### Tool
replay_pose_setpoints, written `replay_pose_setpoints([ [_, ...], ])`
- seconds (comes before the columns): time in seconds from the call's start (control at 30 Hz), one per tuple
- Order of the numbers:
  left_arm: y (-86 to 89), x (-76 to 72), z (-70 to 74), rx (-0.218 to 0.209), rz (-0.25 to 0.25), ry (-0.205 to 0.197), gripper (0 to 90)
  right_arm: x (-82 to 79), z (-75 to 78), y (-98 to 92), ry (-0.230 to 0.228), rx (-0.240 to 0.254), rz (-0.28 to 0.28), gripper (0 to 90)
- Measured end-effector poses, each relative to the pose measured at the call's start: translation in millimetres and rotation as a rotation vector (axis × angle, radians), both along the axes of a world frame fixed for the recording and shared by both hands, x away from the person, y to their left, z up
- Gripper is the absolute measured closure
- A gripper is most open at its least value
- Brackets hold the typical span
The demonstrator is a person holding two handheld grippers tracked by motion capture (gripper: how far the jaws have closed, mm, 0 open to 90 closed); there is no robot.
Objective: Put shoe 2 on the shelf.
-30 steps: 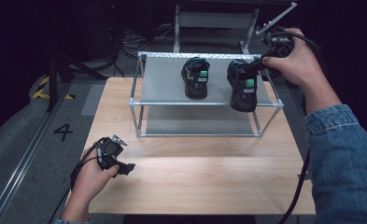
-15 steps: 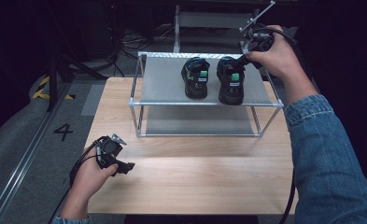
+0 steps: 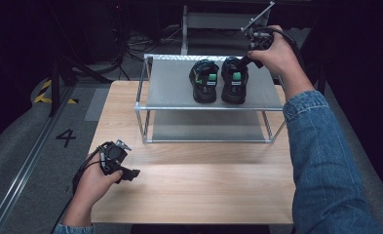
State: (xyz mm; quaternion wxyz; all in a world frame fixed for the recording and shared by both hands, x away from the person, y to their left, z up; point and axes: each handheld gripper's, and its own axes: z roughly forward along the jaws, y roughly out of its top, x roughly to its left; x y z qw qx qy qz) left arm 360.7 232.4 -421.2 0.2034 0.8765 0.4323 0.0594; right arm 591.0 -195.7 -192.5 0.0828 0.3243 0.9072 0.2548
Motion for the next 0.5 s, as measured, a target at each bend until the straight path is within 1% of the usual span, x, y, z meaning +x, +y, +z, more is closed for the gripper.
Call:
replay_pose_setpoints([
  [0.03, 0.1, -0.1, -0.3, 0.0, 0.003, 0.004, 21.0, 2.0, -1.7, 0.3, -0.004, -0.006, 0.0, 70.8],
  [0.13, 0.8, 1.0, -1.3, 0.0, 0.0, -0.002, 21.0, 6.2, -5.9, 1.2, -0.001, -0.016, 0.002, 70.7],
  [0.3, 0.7, 1.6, -1.3, 0.005, -0.005, 0.0, 20.9, 9.8, -10.3, 3.3, 0.006, -0.015, 0.005, 70.7],
  [0.37, 0.2, 1.3, -1.3, 0.002, -0.004, 0.002, 20.9, 10.5, -11.8, 4.7, 0.013, -0.007, 0.003, 70.7],
  [0.5, 0.0, 0.7, -0.6, -0.002, -0.002, 0.005, 20.9, 12.9, -15.8, 6.4, 0.017, -0.011, 0.003, 70.7],
])
